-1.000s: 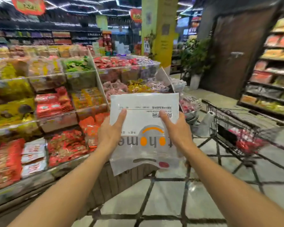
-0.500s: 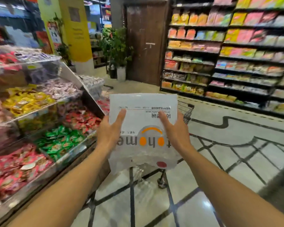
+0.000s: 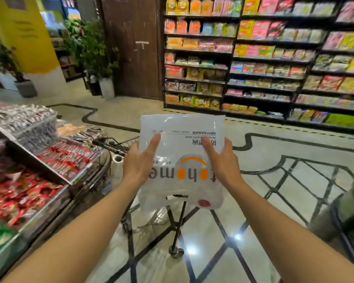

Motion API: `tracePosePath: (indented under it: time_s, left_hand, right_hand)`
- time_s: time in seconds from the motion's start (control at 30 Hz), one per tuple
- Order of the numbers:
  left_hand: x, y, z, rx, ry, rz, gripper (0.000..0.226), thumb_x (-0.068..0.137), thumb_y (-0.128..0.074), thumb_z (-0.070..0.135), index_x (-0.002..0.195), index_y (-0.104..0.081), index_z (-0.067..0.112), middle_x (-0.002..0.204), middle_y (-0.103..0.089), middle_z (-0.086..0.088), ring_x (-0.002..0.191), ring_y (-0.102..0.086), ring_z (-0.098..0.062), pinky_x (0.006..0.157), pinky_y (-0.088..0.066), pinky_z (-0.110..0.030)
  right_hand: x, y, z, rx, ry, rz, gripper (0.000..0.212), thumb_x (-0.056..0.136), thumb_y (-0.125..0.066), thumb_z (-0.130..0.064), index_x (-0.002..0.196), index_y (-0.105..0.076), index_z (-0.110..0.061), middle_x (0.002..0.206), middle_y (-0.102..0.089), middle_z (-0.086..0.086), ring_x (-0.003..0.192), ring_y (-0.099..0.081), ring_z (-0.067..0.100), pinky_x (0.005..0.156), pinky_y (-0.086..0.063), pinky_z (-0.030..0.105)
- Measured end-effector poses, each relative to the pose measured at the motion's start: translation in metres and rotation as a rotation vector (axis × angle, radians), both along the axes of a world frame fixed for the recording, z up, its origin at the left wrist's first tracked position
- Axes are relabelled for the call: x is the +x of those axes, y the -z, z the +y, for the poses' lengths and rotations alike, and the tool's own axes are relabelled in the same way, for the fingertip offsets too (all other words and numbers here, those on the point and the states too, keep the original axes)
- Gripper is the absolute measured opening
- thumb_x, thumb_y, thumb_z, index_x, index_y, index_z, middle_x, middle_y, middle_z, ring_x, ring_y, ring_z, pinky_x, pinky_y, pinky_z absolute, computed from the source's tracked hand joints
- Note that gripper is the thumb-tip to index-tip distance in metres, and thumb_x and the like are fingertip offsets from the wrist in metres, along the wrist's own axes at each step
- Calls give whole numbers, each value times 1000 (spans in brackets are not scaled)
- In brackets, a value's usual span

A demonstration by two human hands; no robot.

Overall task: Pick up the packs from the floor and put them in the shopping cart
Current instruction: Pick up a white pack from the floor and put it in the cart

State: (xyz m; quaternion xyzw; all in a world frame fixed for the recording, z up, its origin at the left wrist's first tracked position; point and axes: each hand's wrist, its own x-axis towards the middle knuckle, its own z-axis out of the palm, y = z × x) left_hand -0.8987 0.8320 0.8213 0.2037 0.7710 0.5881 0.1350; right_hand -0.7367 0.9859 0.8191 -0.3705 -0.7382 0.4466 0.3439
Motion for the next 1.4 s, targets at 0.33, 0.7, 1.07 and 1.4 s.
tracePosePath:
  time_s: [0.33,0.7,1.07,1.4]
  left_hand:
    - [-47,17,182,-46,-118,-52,87,69,-49,97,114,-66,24,103,-73,-4,94,-70,-27,87,-58,-45]
    - [-136,61,285,-75,-278,-136,76,76,-50,93,114,-67,29,101,-74,0,90,-70,-22,77,-54,-37]
    - [-271,148,354,38,-446,-332,67,82,-60,81,113,-66,22,100,-75,-1,87,-72,-21,68,-50,-32]
    - [-292,253,366,66,-699,-619,47,96,-63,59,126,-57,23,100,-67,12,80,-59,2,56,-43,-15]
  right_hand:
    - [-73,19,205,-14,-112,-67,96,75,-48,-95,145,-50,-28,125,-68,-10,112,-67,19,98,-54,48]
    - [-187,52,324,-48,-247,-143,85,83,-57,-83,144,-48,-25,125,-67,-9,112,-67,19,99,-53,50]
    - [-355,111,407,-36,-419,-267,45,89,-62,-72,118,-39,-46,113,-68,-16,108,-68,14,91,-54,41]
    - [-447,228,427,-138,-709,-402,50,87,-68,-71,125,-56,-40,122,-70,-9,111,-68,12,96,-55,47]
